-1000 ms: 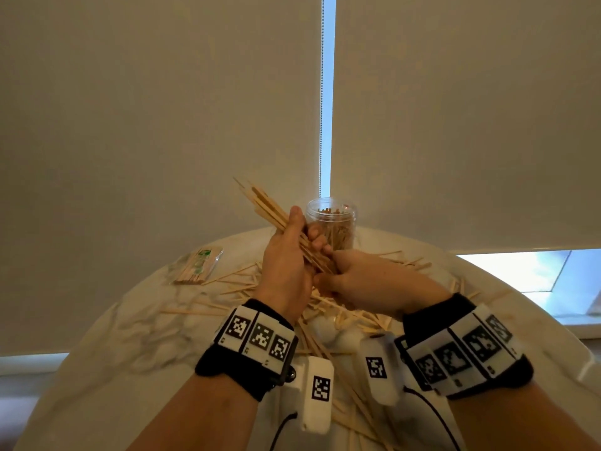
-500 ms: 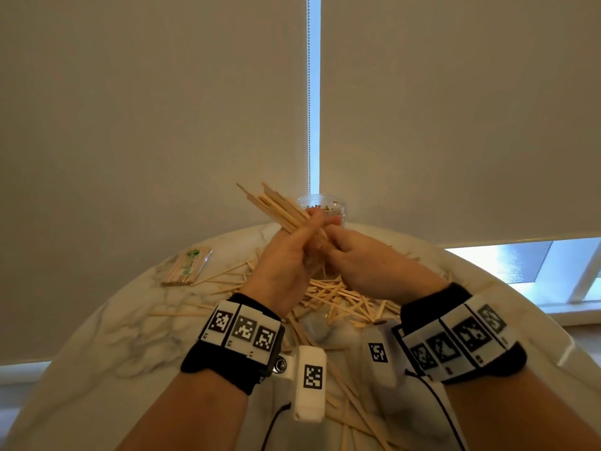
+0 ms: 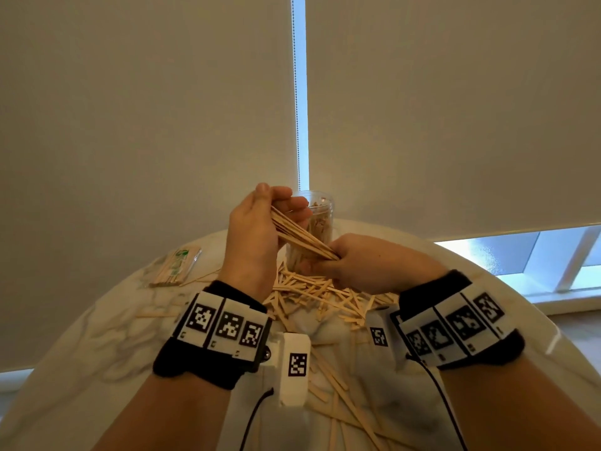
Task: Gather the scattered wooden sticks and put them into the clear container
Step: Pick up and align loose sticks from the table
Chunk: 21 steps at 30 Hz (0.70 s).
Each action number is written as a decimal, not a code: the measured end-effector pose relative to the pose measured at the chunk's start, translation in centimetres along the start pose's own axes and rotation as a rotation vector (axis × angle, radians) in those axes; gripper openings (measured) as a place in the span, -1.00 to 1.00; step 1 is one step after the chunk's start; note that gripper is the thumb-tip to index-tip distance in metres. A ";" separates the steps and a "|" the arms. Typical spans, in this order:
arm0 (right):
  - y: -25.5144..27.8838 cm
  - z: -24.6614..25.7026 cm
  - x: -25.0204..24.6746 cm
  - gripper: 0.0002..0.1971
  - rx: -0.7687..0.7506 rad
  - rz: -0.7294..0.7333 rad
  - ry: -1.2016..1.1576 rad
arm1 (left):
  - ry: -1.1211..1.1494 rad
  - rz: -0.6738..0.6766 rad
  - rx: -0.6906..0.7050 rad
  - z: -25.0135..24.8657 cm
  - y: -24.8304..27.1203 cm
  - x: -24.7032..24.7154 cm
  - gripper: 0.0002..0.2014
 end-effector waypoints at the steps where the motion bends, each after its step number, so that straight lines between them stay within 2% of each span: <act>1: 0.1 -0.1 -0.3 -0.62 -0.005 -0.006 -0.003 | 0.027 -0.001 -0.019 0.0 -0.1 -0.1 -0.70; 3: 0.3 -0.1 -0.7 -0.61 -0.005 0.001 -0.015 | 0.096 -0.024 -0.070 -0.1 -0.2 -0.6 -0.78; 6: 0.4 0.1 -0.7 -0.63 0.005 0.006 -0.009 | 0.038 -0.098 -0.065 -0.6 -0.4 -1.5 -0.73; 8: 0.3 0.2 -0.8 -0.71 0.011 -0.018 0.000 | -0.090 -0.070 -0.045 -0.6 -0.1 -1.0 -0.59; 11: 0.4 -0.1 -1.4 -0.64 0.037 -0.087 0.031 | -0.207 0.027 -0.060 0.5 0.8 0.9 -0.48; 14: 0.5 -0.9 -2.0 -0.66 0.081 -0.123 0.047 | -0.256 0.076 -0.043 1.3 0.9 1.4 -0.59; 17: 0.4 -1.9 -2.5 -0.65 0.140 -0.147 0.028 | -0.420 -0.032 0.132 0.4 0.0 0.0 -0.76; 19: 0.4 -2.0 -2.3 -0.66 0.151 -0.135 0.017 | -0.444 -0.025 0.144 0.1 0.0 0.0 -0.65; 21: 0.5 -1.4 -2.1 -0.67 0.123 -0.114 0.004 | -0.540 0.090 0.101 0.6 0.6 1.0 -0.51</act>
Point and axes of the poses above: each hand's wrist, its own y-axis away from the middle knuckle, its own x-axis out of the palm, z = x × y, the point moved 8 cm from there along -y, towards the middle knuckle, and after that the axes turned 4 degrees about -z, right-handed, at the moved point
